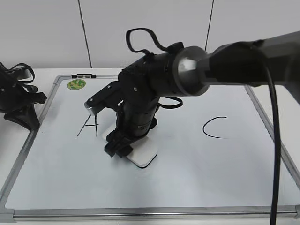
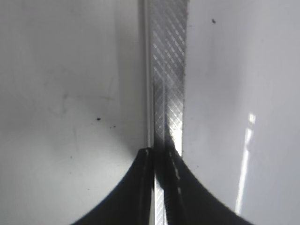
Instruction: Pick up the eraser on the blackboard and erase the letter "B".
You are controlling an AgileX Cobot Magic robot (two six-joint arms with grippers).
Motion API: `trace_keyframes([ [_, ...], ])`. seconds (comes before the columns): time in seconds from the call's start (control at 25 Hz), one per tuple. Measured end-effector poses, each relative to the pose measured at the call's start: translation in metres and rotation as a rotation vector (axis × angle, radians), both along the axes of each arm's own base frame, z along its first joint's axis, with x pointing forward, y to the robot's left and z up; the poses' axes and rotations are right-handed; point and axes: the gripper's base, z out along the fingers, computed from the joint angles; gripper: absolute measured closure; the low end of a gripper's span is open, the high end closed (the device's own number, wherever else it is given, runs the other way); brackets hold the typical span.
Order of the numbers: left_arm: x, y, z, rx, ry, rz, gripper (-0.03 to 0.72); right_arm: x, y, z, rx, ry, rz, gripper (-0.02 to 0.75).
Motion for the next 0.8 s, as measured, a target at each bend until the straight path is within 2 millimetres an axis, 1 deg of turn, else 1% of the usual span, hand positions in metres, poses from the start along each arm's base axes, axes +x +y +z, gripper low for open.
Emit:
trace_keyframes([
  [0.28, 0.000, 0.000, 0.000, -0.001, -0.001, 0.001, 0.645, 0.031, -0.038, 0.000, 0.001, -0.002, -0.111, 0.203],
  [0.36, 0.000, 0.000, 0.000, -0.001, -0.001, 0.001, 0.644, 0.036, -0.045, 0.001, 0.000, -0.004, -0.127, 0.203],
  [0.48, 0.000, 0.000, 0.000, -0.001, -0.001, 0.002, 0.643, 0.038, -0.050, 0.006, -0.014, -0.018, -0.126, 0.203],
  [0.6, 0.000, 0.000, 0.000, -0.001, -0.001, 0.002, 0.643, 0.035, -0.057, 0.023, -0.034, -0.025, -0.127, 0.203],
  [0.72, 0.000, 0.000, 0.000, -0.001, -0.001, 0.002, 0.643, 0.033, -0.067, 0.055, -0.012, -0.067, -0.142, 0.203],
  [0.8, 0.000, 0.000, 0.000, -0.001, -0.001, 0.002, 0.643, 0.034, -0.075, 0.070, 0.001, -0.084, -0.163, 0.203],
])
